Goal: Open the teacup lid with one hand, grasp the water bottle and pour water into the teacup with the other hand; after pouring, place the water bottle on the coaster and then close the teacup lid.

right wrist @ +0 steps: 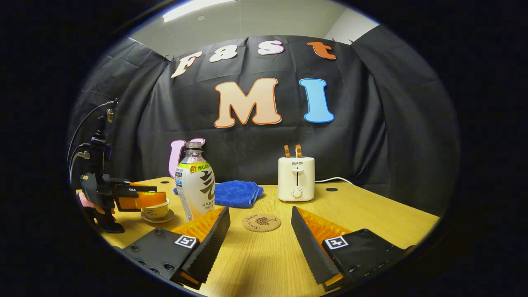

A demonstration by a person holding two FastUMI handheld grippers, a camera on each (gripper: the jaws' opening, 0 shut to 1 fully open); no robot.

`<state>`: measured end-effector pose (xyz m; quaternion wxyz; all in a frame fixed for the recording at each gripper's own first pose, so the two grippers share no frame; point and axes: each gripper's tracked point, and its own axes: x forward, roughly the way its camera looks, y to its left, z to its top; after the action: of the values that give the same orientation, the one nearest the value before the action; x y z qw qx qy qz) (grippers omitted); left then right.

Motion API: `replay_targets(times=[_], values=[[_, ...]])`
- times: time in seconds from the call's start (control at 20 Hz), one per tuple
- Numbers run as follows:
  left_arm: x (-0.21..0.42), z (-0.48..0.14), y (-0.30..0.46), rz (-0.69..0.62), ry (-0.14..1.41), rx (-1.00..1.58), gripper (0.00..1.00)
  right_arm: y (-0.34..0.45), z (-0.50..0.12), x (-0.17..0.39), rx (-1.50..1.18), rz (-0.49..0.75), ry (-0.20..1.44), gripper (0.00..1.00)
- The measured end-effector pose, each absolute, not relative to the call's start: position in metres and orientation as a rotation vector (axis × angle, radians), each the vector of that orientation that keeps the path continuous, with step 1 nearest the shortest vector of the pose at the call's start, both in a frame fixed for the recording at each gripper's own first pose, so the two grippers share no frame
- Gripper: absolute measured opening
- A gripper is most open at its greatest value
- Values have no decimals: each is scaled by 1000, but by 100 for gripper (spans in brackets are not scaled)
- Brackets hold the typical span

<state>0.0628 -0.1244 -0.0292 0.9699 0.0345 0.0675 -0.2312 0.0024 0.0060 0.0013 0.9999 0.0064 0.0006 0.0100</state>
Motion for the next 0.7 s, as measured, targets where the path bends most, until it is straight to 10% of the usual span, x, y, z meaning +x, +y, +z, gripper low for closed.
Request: replay_targets(times=[0.3,0.7], values=[[67,-28,-119,-432,130,66,29,6,1,2,13,20,1,91],[63,-13,-109,-417,57,-5,29,6,1,3,13,20,1,92]])
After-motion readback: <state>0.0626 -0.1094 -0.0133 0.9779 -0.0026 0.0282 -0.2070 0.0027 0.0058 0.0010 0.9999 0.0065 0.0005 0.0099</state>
